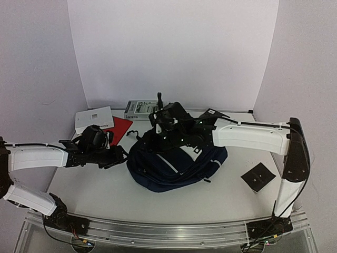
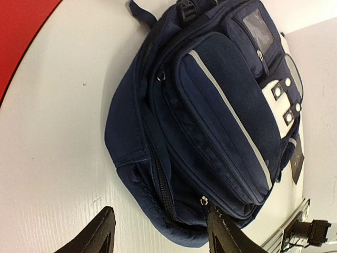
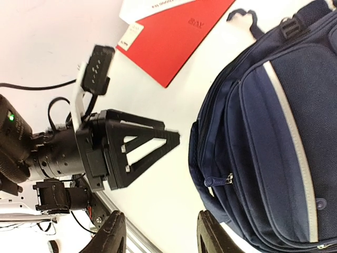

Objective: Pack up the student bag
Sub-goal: Unzip the student bag at the center of the board.

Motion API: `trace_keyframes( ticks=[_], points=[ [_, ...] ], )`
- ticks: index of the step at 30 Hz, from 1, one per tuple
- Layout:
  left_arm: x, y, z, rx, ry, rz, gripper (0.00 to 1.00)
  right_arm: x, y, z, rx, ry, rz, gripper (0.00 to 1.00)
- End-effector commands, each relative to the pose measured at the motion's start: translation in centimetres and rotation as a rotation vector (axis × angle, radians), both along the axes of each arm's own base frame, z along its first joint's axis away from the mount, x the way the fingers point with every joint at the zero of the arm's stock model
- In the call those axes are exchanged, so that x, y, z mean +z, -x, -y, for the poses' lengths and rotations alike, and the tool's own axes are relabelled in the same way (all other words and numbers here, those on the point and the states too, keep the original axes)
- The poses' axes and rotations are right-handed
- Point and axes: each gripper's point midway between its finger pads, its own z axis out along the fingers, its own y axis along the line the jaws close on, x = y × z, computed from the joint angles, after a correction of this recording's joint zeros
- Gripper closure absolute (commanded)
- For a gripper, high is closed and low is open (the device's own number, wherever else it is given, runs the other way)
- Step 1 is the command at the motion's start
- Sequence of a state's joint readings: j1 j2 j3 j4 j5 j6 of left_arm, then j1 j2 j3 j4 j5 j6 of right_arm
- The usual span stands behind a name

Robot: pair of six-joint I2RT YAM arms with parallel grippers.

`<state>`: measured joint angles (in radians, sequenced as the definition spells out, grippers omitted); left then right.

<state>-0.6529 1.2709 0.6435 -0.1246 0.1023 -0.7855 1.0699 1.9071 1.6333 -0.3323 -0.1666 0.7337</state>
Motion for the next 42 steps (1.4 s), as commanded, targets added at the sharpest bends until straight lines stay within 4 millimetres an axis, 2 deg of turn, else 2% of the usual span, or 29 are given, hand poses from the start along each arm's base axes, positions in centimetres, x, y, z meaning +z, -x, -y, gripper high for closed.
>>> trace_keyframes(
  ticks=[1,4,6,15,20,30,37,41,42],
  points=[
    [4.0,0.2,2.8,-0.232,0.022,0.135,0.40,-0.3,-1.5,1.9,-0.053,0.045,0.075,0.56],
    [5.3,1.2,5.0,-0.352,0.101,0.146,0.44,-1.0,-1.5,2.6,-0.061,0.065,0.072,0.56],
    [5.4,1.5,6.0,-0.392,0.136,0.137,0.48,-1.4,-1.5,2.9,-0.066,0.075,0.069,0.57],
    [2.0,1.4,7.5,-0.394,0.127,0.018,0.55,-1.4,-1.2,4.2,-0.092,0.082,0.077,0.59],
    [1.3,1.6,8.3,-0.408,0.128,-0.004,0.60,-1.2,-1.2,4.4,-0.093,0.082,0.082,0.59],
    [-1.4,1.5,8.3,-0.375,0.074,-0.079,0.66,-1.2,-1.0,4.6,-0.091,0.080,0.078,0.60],
    [-1.8,1.4,8.0,-0.354,0.060,-0.084,0.81,-1.4,-0.9,4.6,-0.078,0.086,0.083,0.60],
    [-1.5,1.6,8.3,-0.361,0.073,-0.082,1.00,-1.8,-0.7,4.4,-0.022,0.102,0.127,0.60],
    [-1.2,1.6,8.3,-0.362,0.078,-0.077,1.00,-2.1,-0.6,4.4,-0.002,0.113,0.147,0.60]
  ],
)
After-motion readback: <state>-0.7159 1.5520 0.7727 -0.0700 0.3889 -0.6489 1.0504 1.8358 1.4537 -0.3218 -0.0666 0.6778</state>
